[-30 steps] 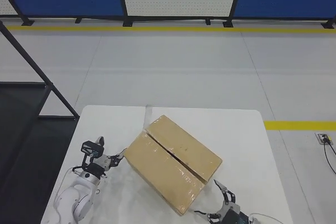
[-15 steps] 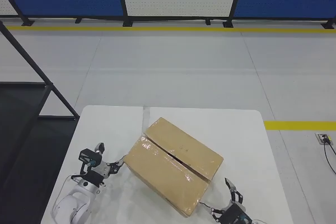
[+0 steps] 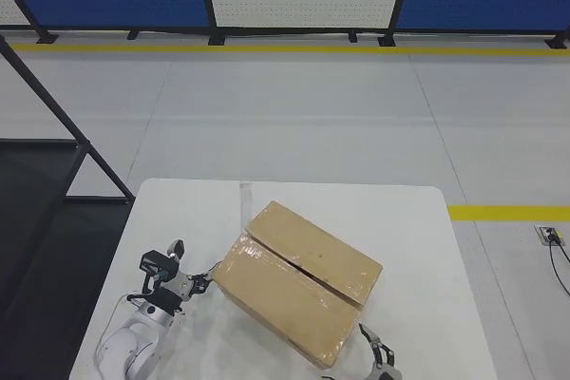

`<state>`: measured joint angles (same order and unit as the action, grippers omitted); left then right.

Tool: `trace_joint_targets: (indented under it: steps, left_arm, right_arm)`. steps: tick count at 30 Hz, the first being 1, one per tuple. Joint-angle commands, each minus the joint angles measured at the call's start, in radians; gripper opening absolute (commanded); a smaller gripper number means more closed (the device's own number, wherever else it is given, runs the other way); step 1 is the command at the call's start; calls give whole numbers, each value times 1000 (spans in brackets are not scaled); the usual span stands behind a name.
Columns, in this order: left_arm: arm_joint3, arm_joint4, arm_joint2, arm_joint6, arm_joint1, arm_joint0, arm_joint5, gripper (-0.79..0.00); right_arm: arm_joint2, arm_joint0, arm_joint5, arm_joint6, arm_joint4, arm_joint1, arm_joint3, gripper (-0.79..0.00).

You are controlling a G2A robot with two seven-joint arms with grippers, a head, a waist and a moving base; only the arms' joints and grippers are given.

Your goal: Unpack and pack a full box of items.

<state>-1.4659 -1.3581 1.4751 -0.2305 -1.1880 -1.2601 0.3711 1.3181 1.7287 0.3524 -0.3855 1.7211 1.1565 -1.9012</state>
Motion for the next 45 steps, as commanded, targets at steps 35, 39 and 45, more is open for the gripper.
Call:
trace_joint_targets:
  steps: [35, 39, 45]
  left_arm:
    - [-67, 7, -8, -23, 10, -98, 42, 0]
    - [-82, 11, -4, -27, 11, -105, 37, 0]
    - [-99, 89, 70, -57, 12, -132, -41, 0]
  right_arm:
    - [35, -192, -262, 191, -40, 25, 50, 0]
    - [77, -184, -247, 183, -50, 21, 31, 0]
    - [140, -161, -131, 27, -71, 9, -34, 0]
